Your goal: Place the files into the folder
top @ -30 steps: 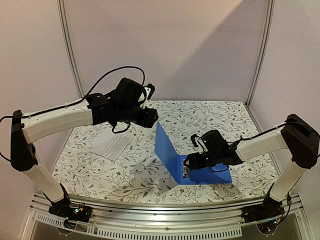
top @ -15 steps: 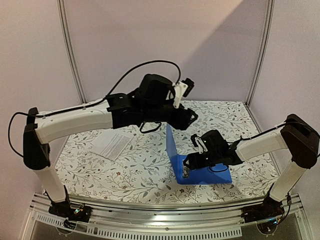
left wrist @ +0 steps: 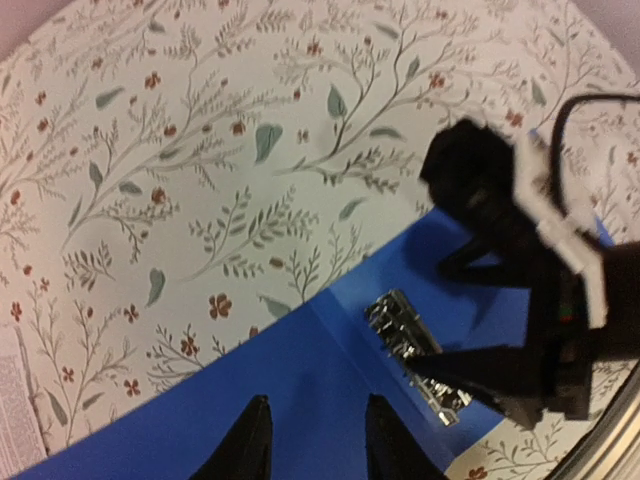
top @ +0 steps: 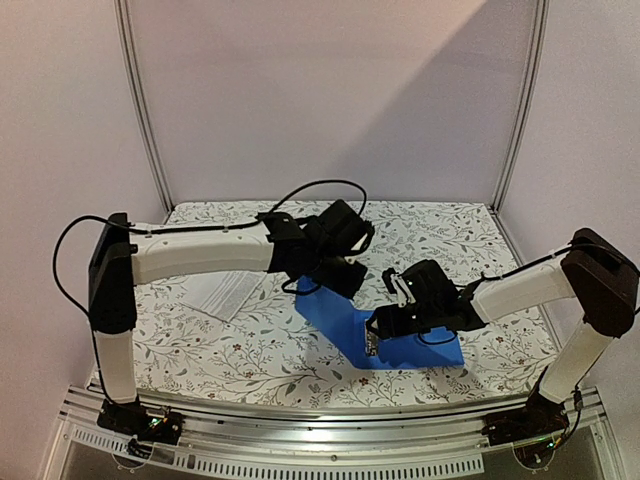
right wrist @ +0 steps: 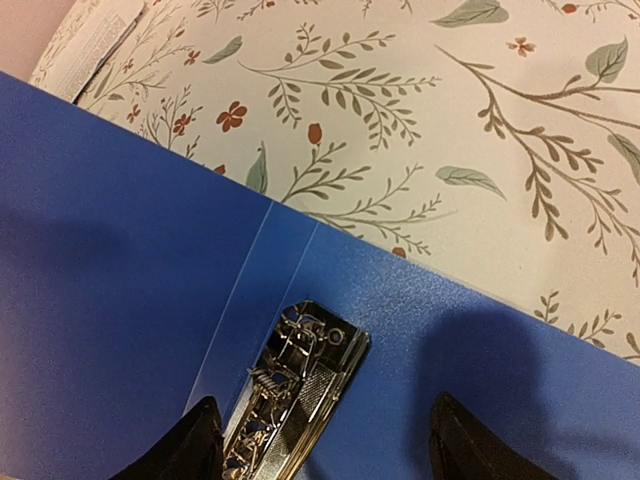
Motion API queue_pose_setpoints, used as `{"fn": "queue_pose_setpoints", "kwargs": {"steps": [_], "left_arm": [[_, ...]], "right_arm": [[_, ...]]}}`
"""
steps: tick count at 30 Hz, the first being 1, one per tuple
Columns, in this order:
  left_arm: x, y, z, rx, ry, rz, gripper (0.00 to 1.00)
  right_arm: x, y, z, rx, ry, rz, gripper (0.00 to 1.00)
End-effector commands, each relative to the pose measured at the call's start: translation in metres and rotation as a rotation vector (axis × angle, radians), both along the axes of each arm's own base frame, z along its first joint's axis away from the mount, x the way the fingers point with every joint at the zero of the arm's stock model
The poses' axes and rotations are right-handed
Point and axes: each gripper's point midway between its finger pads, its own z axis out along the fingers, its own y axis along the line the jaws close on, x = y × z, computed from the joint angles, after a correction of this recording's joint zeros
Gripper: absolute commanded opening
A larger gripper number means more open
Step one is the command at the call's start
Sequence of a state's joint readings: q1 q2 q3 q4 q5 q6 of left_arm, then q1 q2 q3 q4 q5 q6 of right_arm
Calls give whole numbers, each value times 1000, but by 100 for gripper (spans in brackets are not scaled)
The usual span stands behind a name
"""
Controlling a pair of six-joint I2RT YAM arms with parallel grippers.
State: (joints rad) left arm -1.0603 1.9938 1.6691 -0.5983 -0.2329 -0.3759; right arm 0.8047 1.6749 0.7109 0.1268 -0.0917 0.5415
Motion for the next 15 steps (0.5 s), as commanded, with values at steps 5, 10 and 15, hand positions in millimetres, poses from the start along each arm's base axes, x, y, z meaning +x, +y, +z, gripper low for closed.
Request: {"fn": "queue_pose_setpoints", "kwargs": {"steps": [5, 10, 15], "left_arm": [[-25, 39, -53, 132, 118, 41, 25], [-33, 52, -90, 186, 163, 48, 20], [-42, 60, -120, 131, 223, 77, 15]], "right_arm": [[-18, -10, -15, -38, 59, 21, 65], [-18, -12, -15, -48, 58, 19, 62], [-18, -15, -16, -72, 48, 22, 60]]}}
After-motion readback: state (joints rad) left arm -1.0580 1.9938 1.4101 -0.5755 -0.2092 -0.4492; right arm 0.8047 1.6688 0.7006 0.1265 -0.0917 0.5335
